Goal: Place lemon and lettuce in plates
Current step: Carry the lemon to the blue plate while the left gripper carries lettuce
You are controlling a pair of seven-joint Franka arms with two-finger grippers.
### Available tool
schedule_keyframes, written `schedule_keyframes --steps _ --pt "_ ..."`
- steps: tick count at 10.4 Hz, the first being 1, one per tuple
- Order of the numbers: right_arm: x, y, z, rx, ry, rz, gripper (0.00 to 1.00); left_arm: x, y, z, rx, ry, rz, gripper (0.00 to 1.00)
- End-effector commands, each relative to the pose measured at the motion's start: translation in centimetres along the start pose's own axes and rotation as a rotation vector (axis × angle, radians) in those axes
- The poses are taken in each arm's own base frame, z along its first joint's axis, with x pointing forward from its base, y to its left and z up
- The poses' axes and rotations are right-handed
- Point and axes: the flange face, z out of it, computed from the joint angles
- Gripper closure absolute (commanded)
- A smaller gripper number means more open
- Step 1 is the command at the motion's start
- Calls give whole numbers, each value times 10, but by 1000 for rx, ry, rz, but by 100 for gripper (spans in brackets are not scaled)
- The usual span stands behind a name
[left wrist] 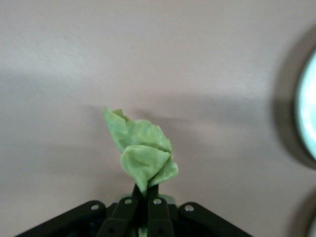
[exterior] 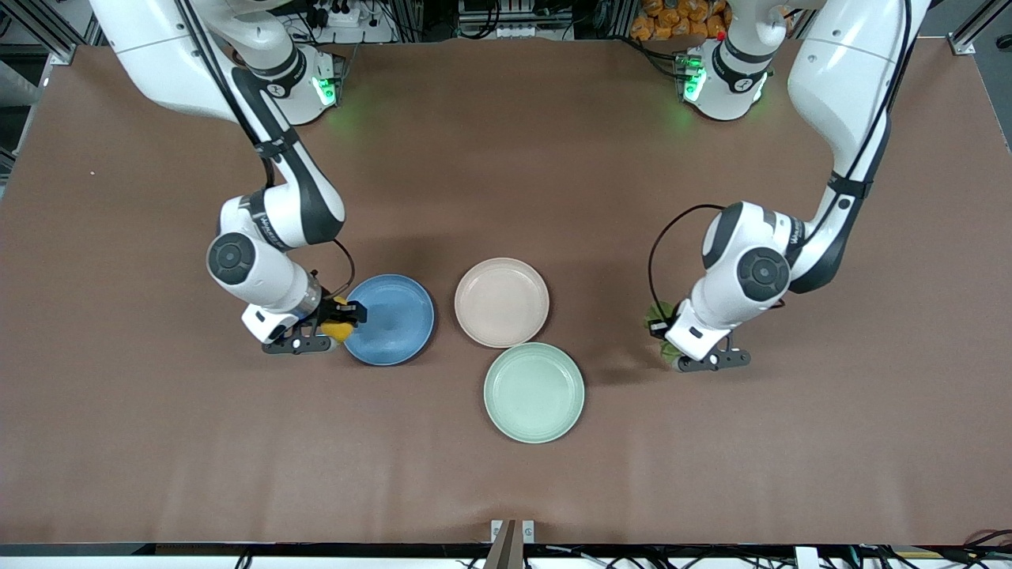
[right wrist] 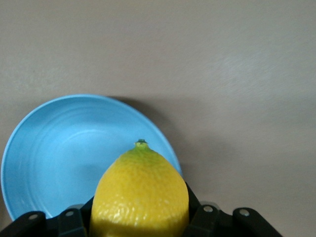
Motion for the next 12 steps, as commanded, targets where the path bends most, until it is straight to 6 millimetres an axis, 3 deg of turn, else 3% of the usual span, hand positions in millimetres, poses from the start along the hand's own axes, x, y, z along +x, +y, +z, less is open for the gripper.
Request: schedule_keyframes --steps 1,3,6,8,9,10,12 --pt "1 -34 15 9 -1 18 61 -19 21 -12 -24 -14 -44 100" --pt "0 -46 29 11 9 19 61 -36 54 -17 -51 -23 -132 100" --pt "-4 -54 46 12 20 5 60 -49 84 -25 -87 -32 -174 100" --pt "-5 -54 53 6 12 1 54 -71 119 -23 -104 -41 -192 100" --pt "-5 -54 54 6 11 1 37 -76 131 -23 -113 -44 -199 100" --pt "-5 -53 56 4 11 1 0 -89 149 -18 -117 -58 -193 100" --pt "-5 -53 55 2 12 -3 0 -107 176 -14 -174 -55 -185 100"
